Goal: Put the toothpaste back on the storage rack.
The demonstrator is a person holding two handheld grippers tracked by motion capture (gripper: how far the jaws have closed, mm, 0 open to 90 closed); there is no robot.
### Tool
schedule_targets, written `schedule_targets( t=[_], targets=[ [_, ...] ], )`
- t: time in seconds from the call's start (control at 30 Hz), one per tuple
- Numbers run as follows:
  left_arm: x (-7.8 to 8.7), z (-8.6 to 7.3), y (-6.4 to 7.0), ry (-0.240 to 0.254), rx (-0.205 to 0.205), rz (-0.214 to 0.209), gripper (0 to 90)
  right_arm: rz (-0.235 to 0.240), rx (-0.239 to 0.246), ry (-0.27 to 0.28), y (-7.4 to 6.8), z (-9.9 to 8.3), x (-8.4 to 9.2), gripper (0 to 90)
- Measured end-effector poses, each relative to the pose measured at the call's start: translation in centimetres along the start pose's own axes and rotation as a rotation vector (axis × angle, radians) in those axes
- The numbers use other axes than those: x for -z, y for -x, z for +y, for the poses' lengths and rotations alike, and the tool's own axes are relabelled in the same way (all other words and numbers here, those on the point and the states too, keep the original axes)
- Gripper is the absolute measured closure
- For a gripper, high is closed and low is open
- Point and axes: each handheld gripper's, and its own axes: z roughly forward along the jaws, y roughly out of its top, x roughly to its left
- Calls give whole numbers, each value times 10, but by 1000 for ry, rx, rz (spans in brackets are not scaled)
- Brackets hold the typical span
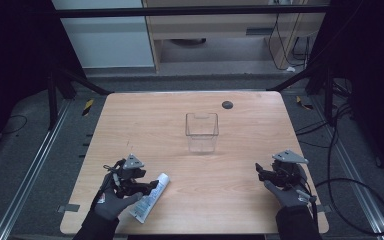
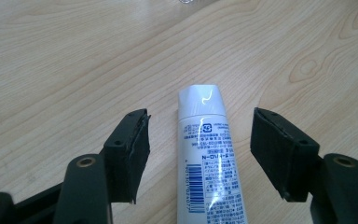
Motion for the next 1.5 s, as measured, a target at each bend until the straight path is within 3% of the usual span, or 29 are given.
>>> schedule_targets(
  t=[0.23,0.63,0.9,1.13,1.5],
  targets=[
    [-3,-3,2,-42,-23,7,435,0,5,-11,0,0,0,245],
    [0,-18,-5,-115,-14,30,734,-3,8,-18,1,-2,0,250],
    [-2,-27,-8,-175,-16,38,883,-11,14,-26,1,-3,0,251],
    [-6,-34,-8,-261,-22,52,893,-16,18,-26,1,-3,1,252],
    [-7,-38,-7,-300,-37,22,894,-14,20,-27,1,-3,1,252]
  ],
)
